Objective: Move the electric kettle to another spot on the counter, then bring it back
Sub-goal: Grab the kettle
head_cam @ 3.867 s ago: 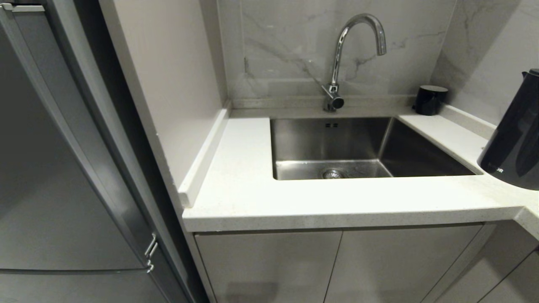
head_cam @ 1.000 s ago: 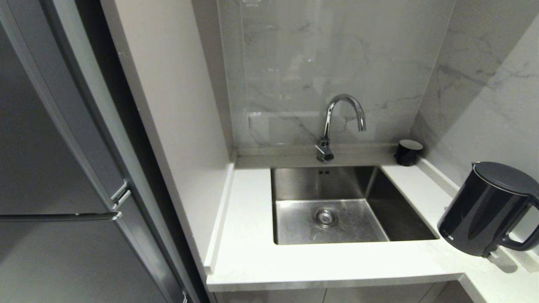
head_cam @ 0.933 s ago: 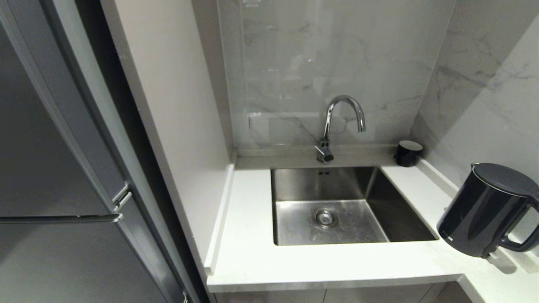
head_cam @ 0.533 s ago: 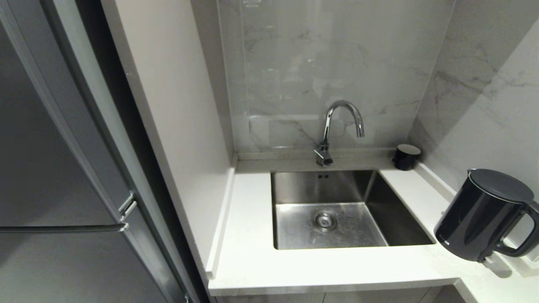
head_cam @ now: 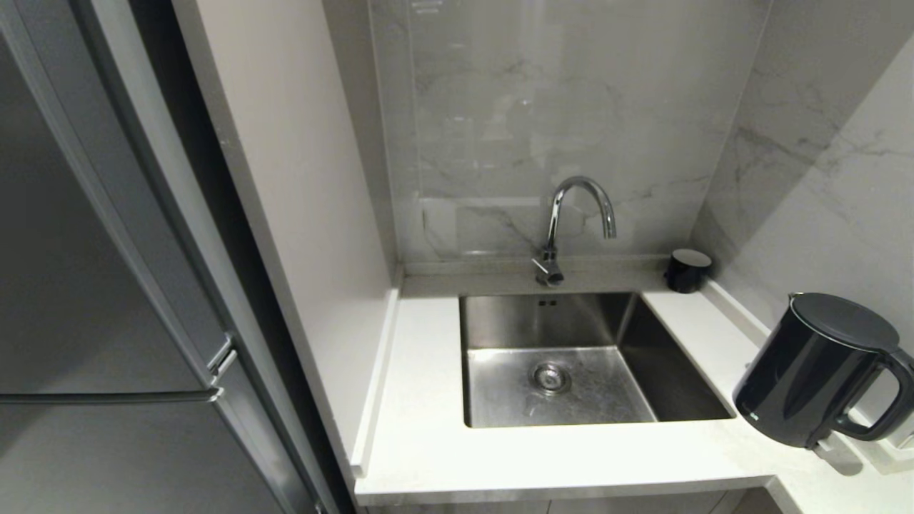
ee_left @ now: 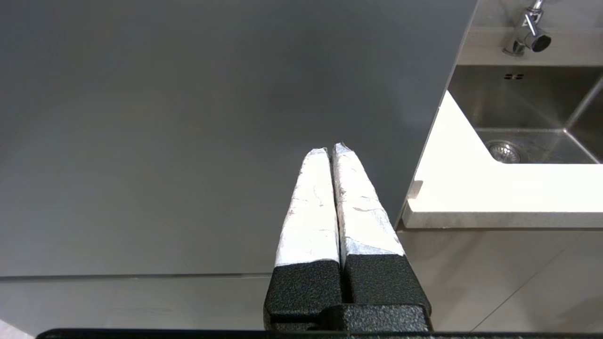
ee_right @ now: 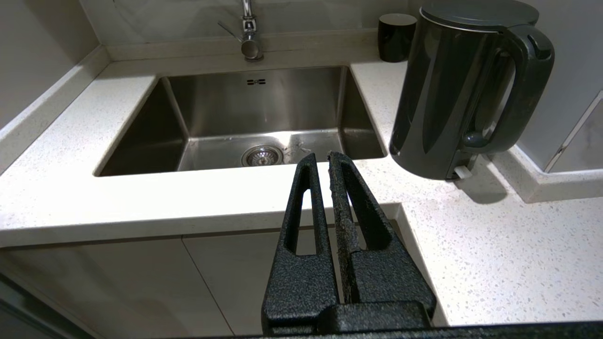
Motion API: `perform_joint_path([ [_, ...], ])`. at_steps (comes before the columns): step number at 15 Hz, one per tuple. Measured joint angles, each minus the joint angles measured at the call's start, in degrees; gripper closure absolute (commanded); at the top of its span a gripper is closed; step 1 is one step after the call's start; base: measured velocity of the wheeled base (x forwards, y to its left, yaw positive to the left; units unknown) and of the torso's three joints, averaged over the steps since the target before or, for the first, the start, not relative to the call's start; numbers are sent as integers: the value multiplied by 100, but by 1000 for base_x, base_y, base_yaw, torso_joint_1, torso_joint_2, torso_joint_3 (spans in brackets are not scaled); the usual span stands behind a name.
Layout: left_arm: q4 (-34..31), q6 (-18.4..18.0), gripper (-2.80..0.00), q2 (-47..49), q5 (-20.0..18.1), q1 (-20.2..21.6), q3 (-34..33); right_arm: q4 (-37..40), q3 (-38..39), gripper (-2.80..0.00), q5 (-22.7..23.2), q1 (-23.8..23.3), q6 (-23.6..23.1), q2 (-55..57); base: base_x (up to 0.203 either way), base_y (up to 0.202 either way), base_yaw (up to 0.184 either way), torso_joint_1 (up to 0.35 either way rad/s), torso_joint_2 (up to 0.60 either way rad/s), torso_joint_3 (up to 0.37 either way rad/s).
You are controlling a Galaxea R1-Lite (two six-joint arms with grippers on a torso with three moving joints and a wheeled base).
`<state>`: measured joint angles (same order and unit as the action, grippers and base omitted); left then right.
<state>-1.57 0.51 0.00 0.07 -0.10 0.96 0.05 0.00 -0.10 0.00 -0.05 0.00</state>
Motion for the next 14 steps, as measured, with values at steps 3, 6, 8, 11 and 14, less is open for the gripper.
perform_joint_path([
  [3,0,-2,0,0,-2,0,0,3,0,0,0,0,-3,0,0,0,0,0,0,0],
  [6,1,0,0,0,0,0,0,0,0,0,0,0,-3,0,0,0,0,0,0,0],
  [8,-2,0,0,0,2,0,0,-2,0,0,2,0,2,0,0,0,0,0,0,0],
  [11,1,0,0,0,1,-1,0,3,0,0,1,0,5,0,4,8,-130,1,5,2],
  [14,0,2,0,0,0,2,0,5,0,0,0,0,5,0,3,7,-176,1,8,10],
])
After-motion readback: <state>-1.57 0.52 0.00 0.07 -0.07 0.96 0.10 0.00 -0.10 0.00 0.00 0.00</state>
